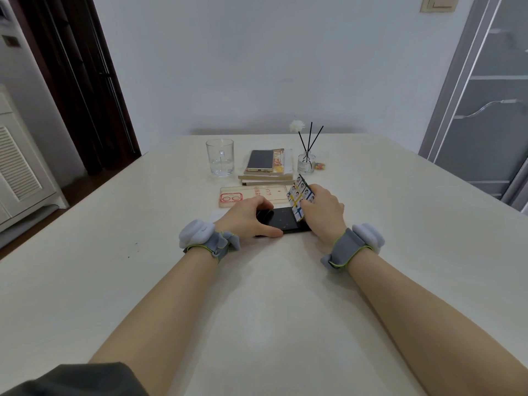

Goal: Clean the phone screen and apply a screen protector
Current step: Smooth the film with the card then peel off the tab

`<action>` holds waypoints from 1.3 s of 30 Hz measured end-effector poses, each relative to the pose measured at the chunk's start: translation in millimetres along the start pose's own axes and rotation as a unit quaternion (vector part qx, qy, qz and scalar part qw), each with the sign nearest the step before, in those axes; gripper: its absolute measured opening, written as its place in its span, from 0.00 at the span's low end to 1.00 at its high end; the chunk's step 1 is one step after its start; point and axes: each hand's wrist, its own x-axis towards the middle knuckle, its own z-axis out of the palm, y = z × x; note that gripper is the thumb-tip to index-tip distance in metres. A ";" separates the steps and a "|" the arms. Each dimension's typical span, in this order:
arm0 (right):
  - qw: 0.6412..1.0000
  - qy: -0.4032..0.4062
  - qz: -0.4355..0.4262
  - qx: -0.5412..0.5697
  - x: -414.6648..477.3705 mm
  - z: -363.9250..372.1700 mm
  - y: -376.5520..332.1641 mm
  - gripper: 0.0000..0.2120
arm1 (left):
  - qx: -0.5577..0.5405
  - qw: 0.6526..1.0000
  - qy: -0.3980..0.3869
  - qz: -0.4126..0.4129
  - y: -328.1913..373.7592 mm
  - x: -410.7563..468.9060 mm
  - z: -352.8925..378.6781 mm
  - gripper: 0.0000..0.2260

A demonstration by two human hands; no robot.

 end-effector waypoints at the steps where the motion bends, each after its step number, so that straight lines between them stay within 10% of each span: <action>1: 1.000 -0.001 0.001 -0.003 -0.1 -0.1 0.9 0.13 | 0.001 1.000 0.000 0.000 -0.2 0.0 -0.1 0.29; 39: 1.000 -0.017 0.013 0.013 0.9 2.5 -4.9 0.12 | -0.001 1.000 0.001 -0.007 -3.3 0.1 0.0 0.32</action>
